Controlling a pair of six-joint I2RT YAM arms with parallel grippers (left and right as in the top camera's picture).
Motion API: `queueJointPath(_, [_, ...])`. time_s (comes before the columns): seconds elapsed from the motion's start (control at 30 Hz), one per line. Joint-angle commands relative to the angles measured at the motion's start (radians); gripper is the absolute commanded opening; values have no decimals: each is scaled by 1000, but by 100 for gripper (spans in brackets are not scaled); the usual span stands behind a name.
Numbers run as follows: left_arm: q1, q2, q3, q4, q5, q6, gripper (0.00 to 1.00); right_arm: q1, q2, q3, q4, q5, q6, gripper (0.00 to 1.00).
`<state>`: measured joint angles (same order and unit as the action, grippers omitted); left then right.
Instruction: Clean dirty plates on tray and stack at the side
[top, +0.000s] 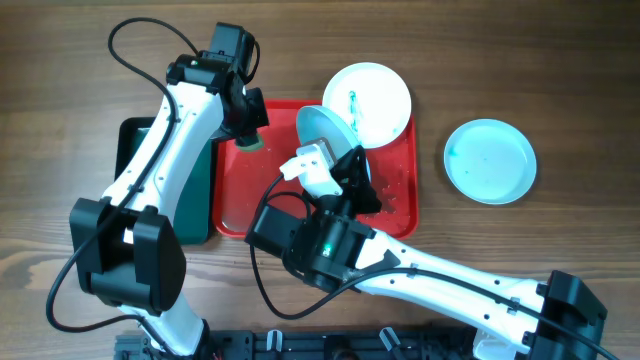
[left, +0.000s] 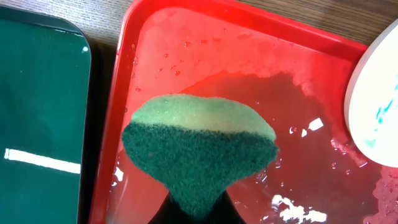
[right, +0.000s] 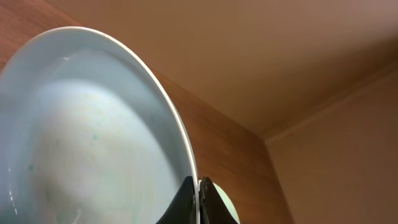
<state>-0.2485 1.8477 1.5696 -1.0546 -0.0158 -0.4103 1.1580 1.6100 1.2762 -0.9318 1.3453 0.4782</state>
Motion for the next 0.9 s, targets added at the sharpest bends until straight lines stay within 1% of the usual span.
queueJointPath(0.0, [2, -2, -6, -1, 16, -17, 4, 7, -27, 5, 0, -8, 22, 4])
queueJointPath(0.2, [2, -2, -6, -1, 16, -17, 4, 7, -27, 5, 3, -19, 23, 4])
queueJointPath(0.33, [2, -2, -6, -1, 16, -17, 4, 7, -27, 5, -1, 10, 19, 4])
queueJointPath(0.43, [2, -2, -6, -1, 16, -17, 4, 7, -27, 5, 3, -70, 23, 4])
queueJointPath(0.57, [2, -2, -6, -1, 15, -17, 4, 7, -31, 5, 1, -21, 19, 4])
queueJointPath(0.7, [2, -2, -6, -1, 15, -17, 4, 7, -32, 5, 9, -91, 19, 4])
queueJointPath(0.77, [2, -2, -6, -1, 15, -17, 4, 10, -39, 6, 4, -39, 18, 4])
queueJointPath(0.8, [2, -2, -6, 0, 15, -17, 4, 10, -45, 7, 11, -46, 21, 4])
queueJointPath(0.87, [2, -2, -6, 2, 15, -16, 4, 10, -47, 6, 35, -152, 20, 4])
